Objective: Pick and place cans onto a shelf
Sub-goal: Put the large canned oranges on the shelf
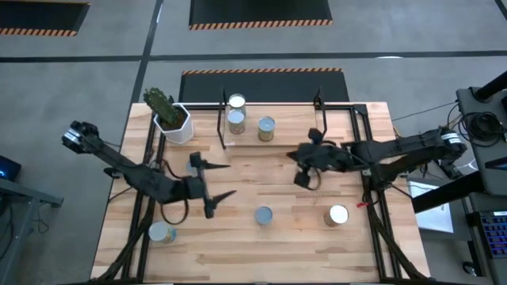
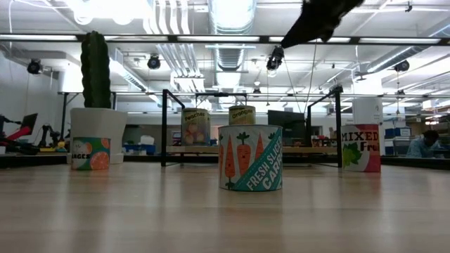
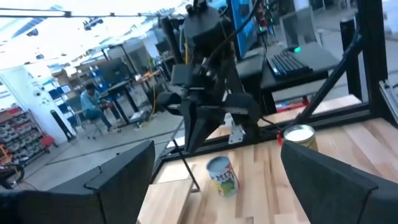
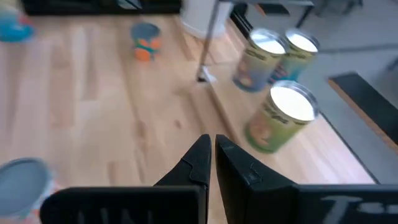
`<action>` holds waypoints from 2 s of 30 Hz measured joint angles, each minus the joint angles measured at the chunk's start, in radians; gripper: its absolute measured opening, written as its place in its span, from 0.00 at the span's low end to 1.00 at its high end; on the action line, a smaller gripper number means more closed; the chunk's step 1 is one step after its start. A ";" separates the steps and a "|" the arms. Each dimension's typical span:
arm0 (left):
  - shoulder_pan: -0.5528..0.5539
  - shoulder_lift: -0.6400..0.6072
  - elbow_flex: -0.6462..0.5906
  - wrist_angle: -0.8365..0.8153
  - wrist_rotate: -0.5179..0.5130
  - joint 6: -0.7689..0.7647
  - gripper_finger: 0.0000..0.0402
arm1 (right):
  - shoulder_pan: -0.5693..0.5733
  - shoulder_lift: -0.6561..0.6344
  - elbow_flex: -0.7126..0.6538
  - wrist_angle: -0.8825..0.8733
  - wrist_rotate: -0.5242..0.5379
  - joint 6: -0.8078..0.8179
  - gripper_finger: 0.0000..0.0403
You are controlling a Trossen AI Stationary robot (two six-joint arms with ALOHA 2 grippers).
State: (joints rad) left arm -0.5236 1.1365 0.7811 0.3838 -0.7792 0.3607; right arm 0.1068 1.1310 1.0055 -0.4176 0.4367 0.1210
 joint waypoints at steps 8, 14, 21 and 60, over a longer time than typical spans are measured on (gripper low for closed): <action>0.000 -0.118 -0.091 0.033 0.000 -0.020 0.82 | -0.166 0.232 0.288 -0.223 -0.099 -0.064 0.03; -0.001 -0.144 -0.090 -0.011 0.000 -0.058 0.82 | -0.271 0.390 0.421 -0.313 -0.199 -0.124 0.03; -0.001 -0.141 -0.090 -0.019 0.001 -0.067 0.82 | -0.350 0.518 0.441 -0.343 -0.236 -0.173 0.03; 0.000 -0.140 -0.090 -0.019 0.001 -0.056 0.82 | -0.550 0.589 0.438 0.095 -0.395 -0.341 0.03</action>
State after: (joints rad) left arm -0.5236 0.9966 0.6910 0.3645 -0.7784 0.3050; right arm -0.4432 1.7196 1.4439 -0.3222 0.0417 -0.2199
